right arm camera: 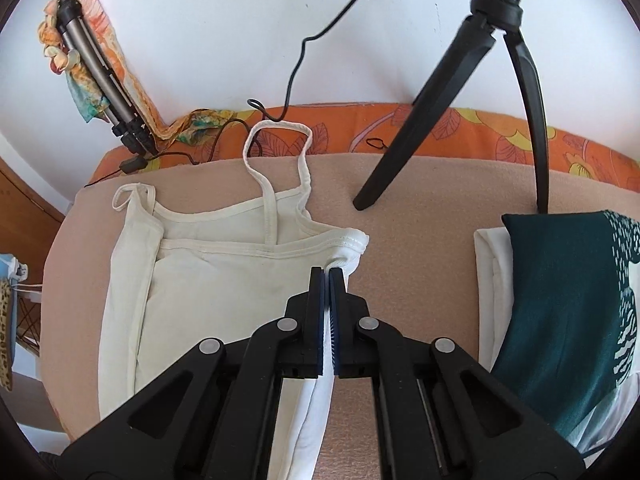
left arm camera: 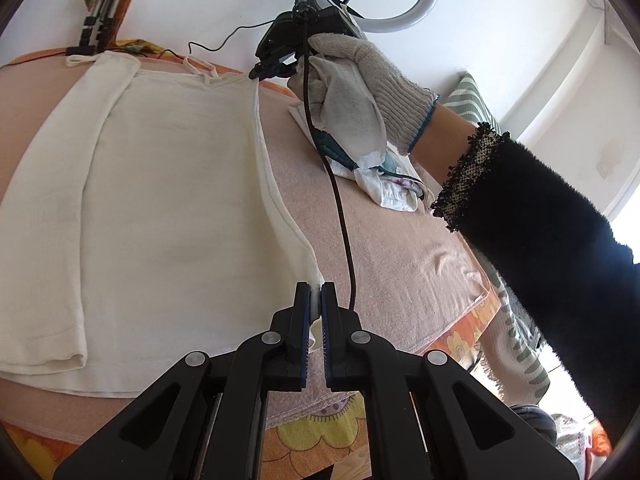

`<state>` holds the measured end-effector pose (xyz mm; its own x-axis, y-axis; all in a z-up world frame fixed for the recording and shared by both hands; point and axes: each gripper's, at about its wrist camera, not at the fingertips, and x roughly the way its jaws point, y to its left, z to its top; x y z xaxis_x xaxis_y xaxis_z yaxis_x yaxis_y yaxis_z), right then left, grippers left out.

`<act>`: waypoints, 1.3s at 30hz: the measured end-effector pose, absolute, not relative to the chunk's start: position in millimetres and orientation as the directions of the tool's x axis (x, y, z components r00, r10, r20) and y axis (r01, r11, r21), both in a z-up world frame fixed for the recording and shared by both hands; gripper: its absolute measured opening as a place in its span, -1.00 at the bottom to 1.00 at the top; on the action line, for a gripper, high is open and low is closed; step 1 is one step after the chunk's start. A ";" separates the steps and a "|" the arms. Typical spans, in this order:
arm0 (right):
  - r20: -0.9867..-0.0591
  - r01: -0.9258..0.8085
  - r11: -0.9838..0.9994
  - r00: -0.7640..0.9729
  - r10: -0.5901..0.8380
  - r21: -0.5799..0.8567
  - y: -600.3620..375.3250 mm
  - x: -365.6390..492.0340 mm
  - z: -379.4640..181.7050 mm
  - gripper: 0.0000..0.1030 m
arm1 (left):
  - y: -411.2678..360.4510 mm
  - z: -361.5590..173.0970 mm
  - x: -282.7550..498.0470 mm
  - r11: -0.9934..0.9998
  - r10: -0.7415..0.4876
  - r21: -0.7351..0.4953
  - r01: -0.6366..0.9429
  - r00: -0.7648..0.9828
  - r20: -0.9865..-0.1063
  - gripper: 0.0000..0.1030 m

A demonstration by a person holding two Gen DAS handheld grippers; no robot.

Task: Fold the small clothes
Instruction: 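Grasp the other side edge and fold it over the first fold, left gripper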

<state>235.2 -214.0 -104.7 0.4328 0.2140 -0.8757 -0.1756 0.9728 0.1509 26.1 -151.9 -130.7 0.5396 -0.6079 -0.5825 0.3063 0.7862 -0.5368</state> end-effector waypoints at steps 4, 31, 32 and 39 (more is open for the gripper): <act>-0.872 -0.215 0.969 0.442 0.211 0.126 -183.2 233.1 -91.5 -0.94 | -135.5 -132.1 20.2 0.786 -0.601 -0.553 0.277 0.555 -0.575 -0.92; -0.918 -0.309 0.951 0.372 0.142 0.022 -66.7 239.3 -144.6 -0.94 | -71.8 -162.8 12.7 0.809 -0.533 -0.569 0.144 0.588 -0.609 -0.92; -0.920 -0.310 0.950 0.362 0.151 0.034 -67.2 240.0 -146.2 -0.94 | -72.7 -162.6 13.2 0.808 -0.537 -0.571 0.146 0.583 -0.610 -0.92; -0.892 -0.312 0.945 0.395 0.220 0.095 -87.6 226.8 -114.3 -0.62 | -69.3 -154.4 15.3 0.808 -0.542 -0.573 0.138 0.556 -0.630 -0.91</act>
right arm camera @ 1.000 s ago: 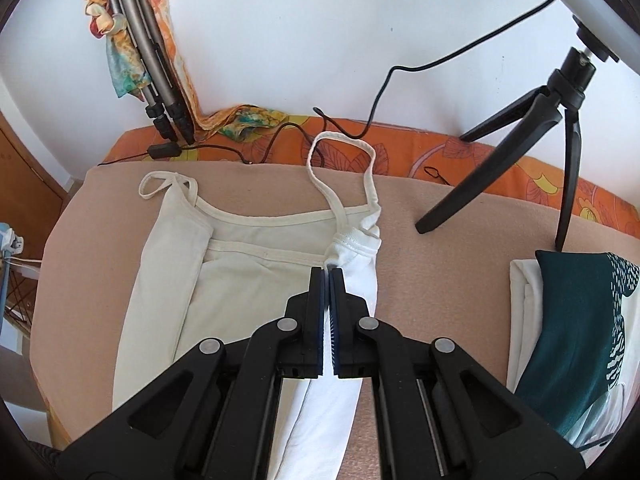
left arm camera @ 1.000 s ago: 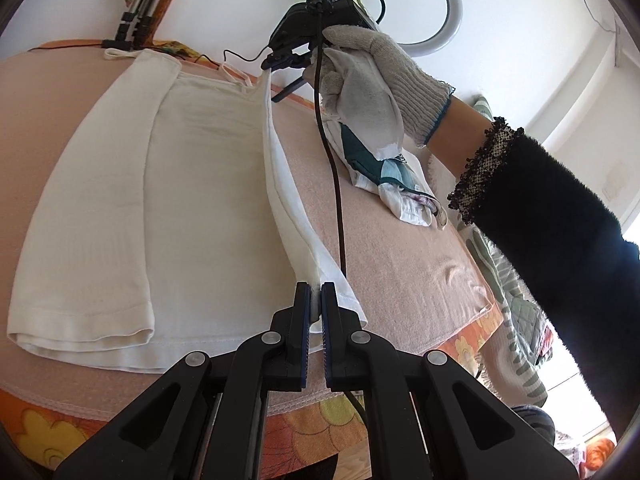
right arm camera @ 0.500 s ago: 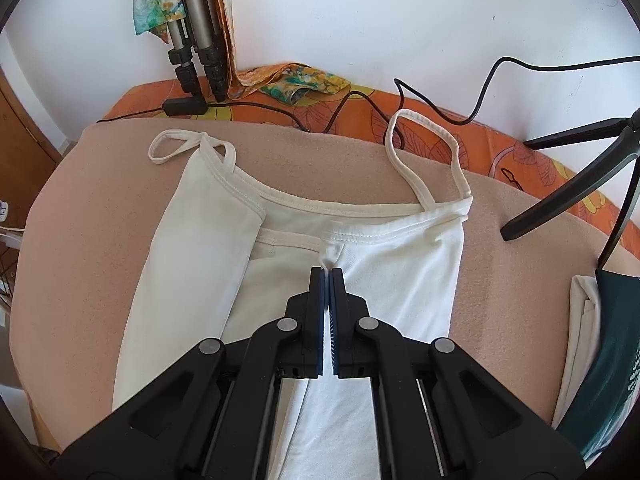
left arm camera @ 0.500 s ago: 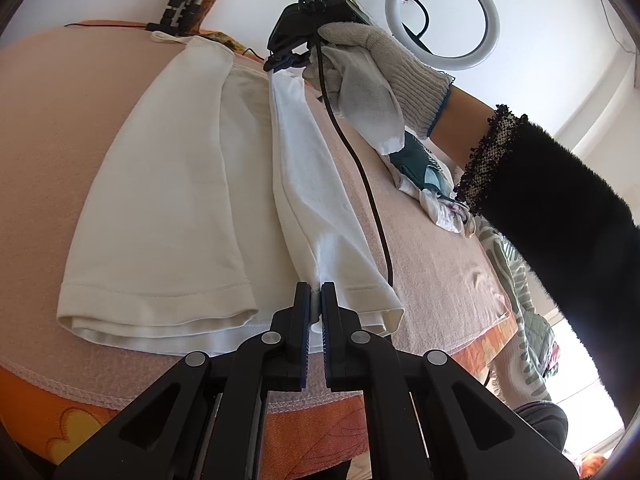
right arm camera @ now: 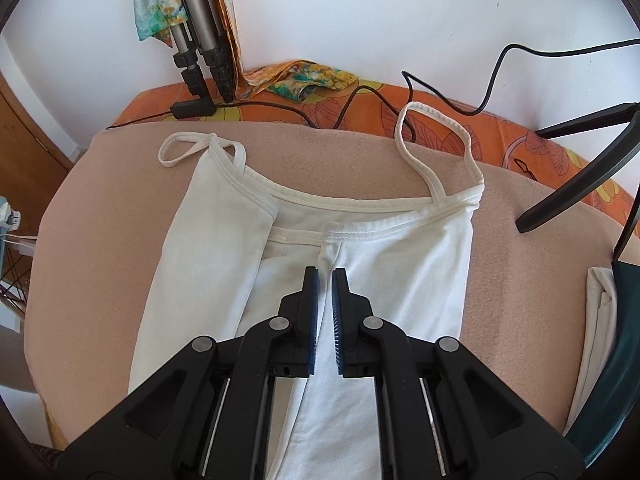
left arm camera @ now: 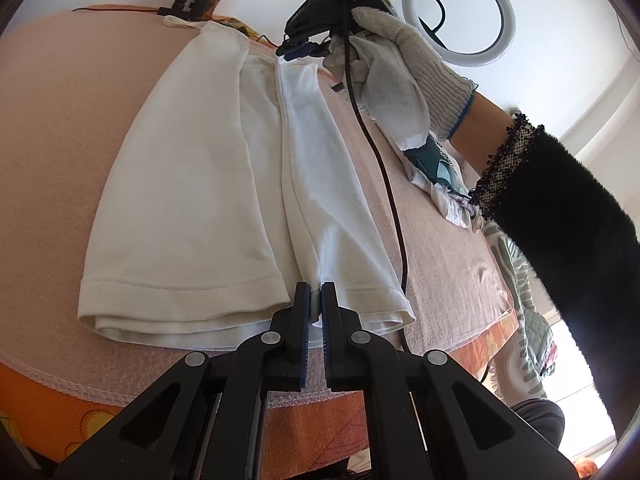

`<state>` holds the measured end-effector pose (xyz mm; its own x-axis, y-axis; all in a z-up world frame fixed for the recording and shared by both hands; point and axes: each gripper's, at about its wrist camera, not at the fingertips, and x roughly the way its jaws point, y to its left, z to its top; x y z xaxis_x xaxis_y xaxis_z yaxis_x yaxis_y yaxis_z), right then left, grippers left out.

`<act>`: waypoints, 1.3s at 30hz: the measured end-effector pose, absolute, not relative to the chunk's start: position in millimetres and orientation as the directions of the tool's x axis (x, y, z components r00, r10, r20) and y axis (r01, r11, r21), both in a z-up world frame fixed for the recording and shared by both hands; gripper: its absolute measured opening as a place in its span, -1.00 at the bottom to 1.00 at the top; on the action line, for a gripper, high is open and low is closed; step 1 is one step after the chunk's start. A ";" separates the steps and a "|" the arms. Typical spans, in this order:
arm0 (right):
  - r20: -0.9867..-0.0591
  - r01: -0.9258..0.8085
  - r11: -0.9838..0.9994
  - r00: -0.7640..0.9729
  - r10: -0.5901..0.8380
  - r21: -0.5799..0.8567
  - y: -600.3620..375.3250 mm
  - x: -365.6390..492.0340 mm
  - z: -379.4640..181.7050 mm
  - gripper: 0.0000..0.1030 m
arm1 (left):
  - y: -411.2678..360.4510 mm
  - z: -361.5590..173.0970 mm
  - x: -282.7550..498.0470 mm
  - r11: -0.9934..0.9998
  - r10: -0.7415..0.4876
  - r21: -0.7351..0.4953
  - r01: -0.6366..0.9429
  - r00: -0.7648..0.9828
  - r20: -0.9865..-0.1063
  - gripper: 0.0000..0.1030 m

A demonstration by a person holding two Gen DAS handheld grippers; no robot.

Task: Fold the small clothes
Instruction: 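Grasp the other side edge and fold it over the first fold, left gripper, then release the edge and bring both grippers to the camisole's hem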

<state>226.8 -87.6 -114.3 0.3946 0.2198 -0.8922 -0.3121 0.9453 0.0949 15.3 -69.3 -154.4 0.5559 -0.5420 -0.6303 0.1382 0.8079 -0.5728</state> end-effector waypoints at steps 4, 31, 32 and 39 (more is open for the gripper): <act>-0.850 -0.315 0.940 0.451 0.273 0.134 -117.6 200.1 -74.6 -0.34 | -68.1 -141.6 8.7 0.822 -0.541 -0.541 0.178 0.540 -0.644 -0.90; -0.858 -0.201 0.899 0.278 0.432 0.388 -227.3 -64.6 -130.2 -0.34 | 29.9 -151.9 27.1 0.834 -0.530 -0.545 0.084 0.400 -0.748 -0.29; -0.858 -0.206 0.897 0.270 0.436 0.391 -225.5 -67.1 -132.6 -0.34 | 30.3 -152.3 27.1 0.829 -0.535 -0.553 0.081 0.399 -0.744 -0.29; -0.856 -0.246 0.885 0.250 0.452 0.396 -208.9 -75.0 -141.8 -0.34 | 25.1 -154.3 26.0 0.790 -0.591 -0.606 0.094 0.380 -0.712 -0.35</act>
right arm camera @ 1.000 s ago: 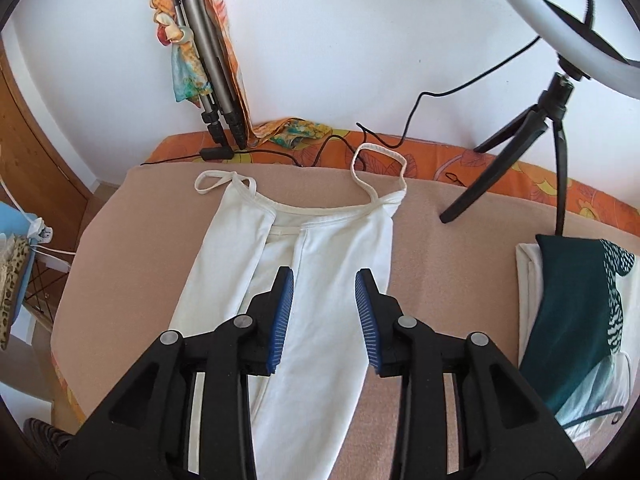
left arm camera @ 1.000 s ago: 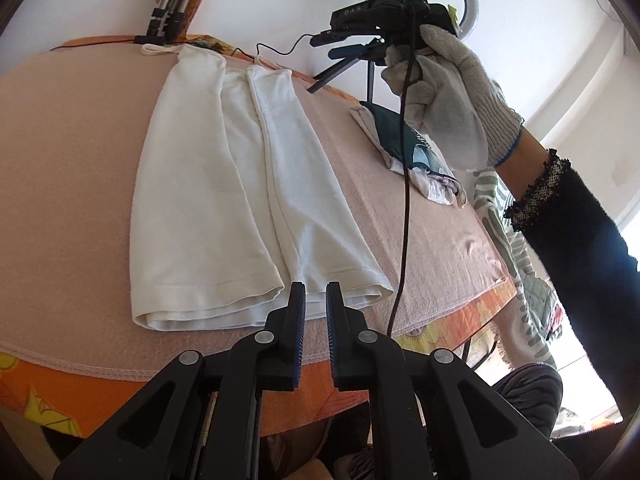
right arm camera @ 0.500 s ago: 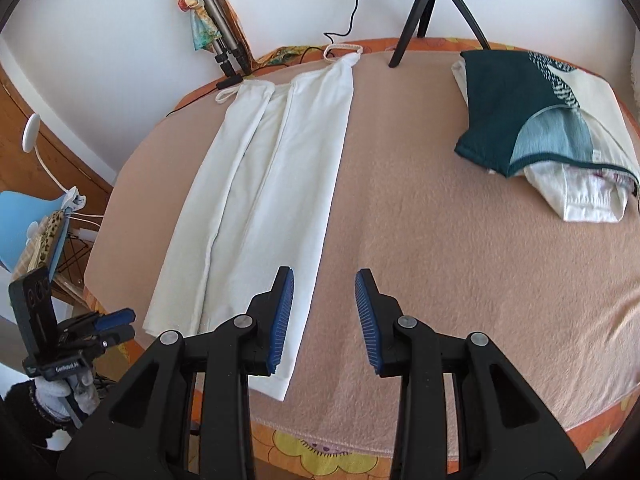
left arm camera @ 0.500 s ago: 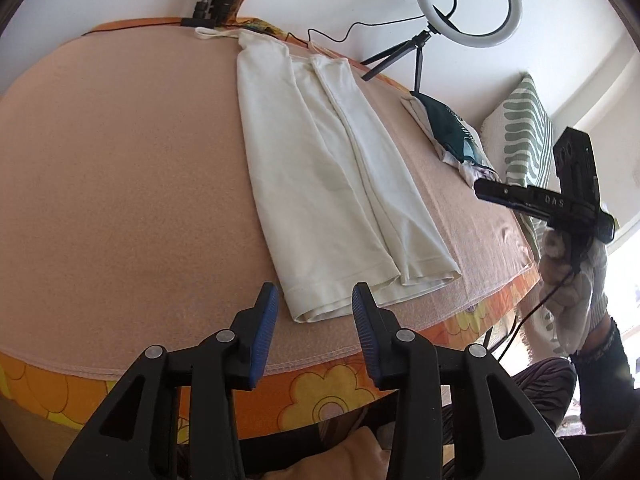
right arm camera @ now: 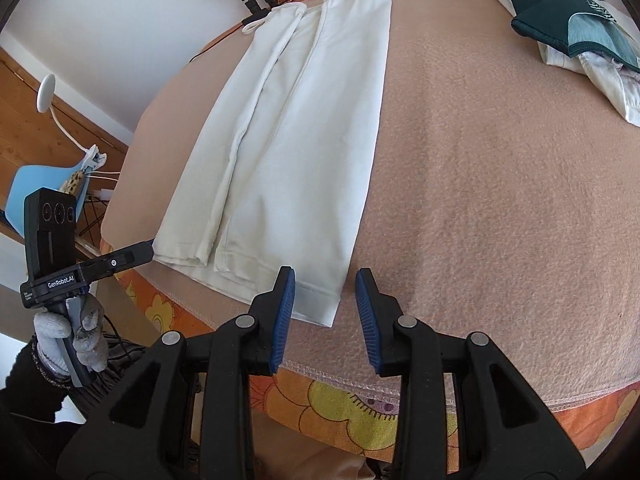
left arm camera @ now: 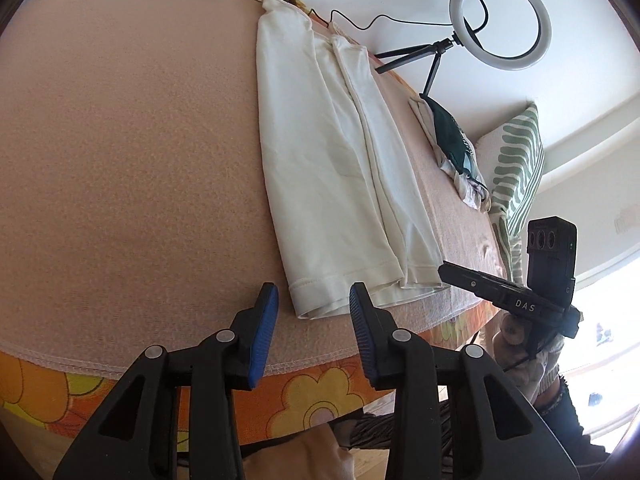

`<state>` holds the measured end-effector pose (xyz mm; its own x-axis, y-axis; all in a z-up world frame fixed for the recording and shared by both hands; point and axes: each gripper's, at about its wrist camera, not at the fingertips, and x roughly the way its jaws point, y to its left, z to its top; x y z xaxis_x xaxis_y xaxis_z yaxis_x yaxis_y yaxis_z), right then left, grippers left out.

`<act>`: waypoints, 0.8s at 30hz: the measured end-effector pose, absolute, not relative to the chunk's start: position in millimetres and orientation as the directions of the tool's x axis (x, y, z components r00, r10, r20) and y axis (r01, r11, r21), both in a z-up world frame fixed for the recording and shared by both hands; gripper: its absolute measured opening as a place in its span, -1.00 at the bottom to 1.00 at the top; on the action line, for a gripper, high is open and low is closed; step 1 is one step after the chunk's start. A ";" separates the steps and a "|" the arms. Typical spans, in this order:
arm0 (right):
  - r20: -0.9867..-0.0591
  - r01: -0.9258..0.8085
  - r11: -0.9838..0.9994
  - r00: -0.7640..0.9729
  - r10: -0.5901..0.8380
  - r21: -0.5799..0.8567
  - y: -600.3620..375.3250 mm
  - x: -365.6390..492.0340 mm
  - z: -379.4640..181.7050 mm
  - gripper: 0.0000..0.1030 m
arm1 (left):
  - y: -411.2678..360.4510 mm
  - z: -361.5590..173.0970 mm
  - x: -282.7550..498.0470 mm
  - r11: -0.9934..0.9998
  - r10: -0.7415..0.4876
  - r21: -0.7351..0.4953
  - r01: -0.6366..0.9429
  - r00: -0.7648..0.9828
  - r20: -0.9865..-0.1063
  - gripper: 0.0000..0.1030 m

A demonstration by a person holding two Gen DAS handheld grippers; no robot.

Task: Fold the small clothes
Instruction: 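Release the edge and bring both grippers to the camisole's hem, then grasp the hem with both grippers and fold it up toward the straps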

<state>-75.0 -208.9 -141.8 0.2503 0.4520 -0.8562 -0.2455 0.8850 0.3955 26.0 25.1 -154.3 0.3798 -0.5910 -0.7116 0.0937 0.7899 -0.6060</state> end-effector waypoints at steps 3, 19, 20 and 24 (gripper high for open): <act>-0.860 -0.249 0.886 0.245 0.448 0.390 -205.9 -76.0 -144.8 -0.68 | 22.7 -156.2 28.9 0.788 -0.594 -0.607 0.099 0.378 -0.710 -0.85; -0.816 -0.193 0.849 0.238 0.527 0.492 -219.8 -71.6 -148.3 -0.89 | 32.5 -160.0 27.0 0.776 -0.606 -0.622 0.104 0.399 -0.688 -0.93; -0.808 -0.186 0.842 0.239 0.538 0.506 -220.7 -70.1 -147.5 -0.89 | 32.6 -157.1 26.3 0.775 -0.606 -0.622 0.110 0.405 -0.684 -0.93; -0.769 -0.154 0.807 0.246 0.590 0.570 -231.2 -67.4 -144.2 -0.89 | 33.0 -147.2 24.9 0.765 -0.617 -0.632 0.124 0.419 -0.666 -0.93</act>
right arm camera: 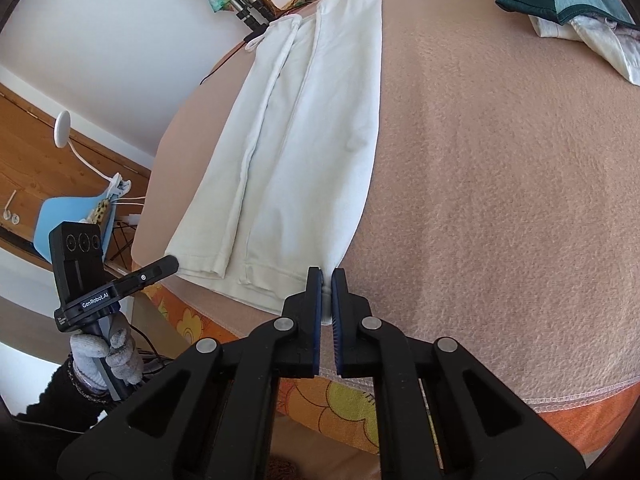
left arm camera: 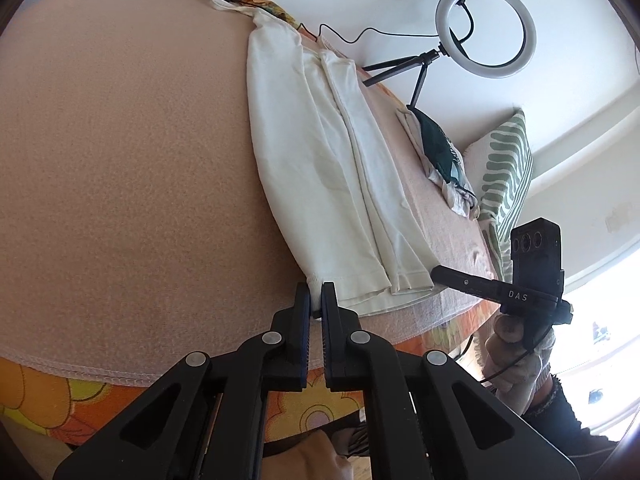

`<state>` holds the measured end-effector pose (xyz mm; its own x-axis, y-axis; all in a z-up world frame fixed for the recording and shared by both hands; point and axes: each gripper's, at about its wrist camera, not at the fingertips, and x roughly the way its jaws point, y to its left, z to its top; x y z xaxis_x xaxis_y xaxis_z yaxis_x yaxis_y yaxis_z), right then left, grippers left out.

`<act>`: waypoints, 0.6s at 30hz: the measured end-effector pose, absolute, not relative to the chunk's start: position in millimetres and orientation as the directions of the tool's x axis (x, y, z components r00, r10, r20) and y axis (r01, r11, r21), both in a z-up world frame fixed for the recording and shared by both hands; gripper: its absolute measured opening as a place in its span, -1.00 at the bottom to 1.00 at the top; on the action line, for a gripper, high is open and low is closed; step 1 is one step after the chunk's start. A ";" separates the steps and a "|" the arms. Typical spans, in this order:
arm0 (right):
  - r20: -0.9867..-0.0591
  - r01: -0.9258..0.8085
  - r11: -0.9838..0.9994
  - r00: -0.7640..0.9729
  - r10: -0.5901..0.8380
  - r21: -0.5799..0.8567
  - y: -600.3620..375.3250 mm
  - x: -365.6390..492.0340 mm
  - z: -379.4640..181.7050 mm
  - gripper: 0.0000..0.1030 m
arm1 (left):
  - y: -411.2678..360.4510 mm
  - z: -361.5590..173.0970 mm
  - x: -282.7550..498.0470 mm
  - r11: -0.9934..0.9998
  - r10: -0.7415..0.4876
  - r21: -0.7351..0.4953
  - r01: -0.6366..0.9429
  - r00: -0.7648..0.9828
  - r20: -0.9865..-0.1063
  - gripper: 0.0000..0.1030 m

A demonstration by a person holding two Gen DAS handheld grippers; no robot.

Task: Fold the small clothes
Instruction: 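Grasp the hem with both grippers and fold it up toward the straps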

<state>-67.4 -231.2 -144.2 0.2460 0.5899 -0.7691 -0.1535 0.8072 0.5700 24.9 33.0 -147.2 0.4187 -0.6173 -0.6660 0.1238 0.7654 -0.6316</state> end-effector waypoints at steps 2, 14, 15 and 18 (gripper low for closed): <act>-0.751 -0.146 0.792 0.255 0.609 0.592 -234.3 -65.5 -140.4 -0.89 | 34.3 -143.8 25.6 0.755 -0.627 -0.645 0.121 0.421 -0.655 -0.93; -0.678 -0.109 0.737 0.323 0.661 0.667 -241.5 -34.0 -115.2 -0.89 | 37.6 -113.3 55.9 0.721 -0.642 -0.683 0.117 0.482 -0.596 -0.93; -0.676 -0.107 0.737 0.329 0.659 0.667 -241.2 -29.7 -114.0 -0.89 | 37.7 -110.6 60.1 0.722 -0.640 -0.682 0.118 0.489 -0.593 -0.93; -0.675 -0.096 0.740 0.345 0.652 0.666 -239.5 -14.7 -111.7 -0.89 | 39.6 -105.9 75.3 0.718 -0.637 -0.688 0.108 0.501 -0.586 -0.93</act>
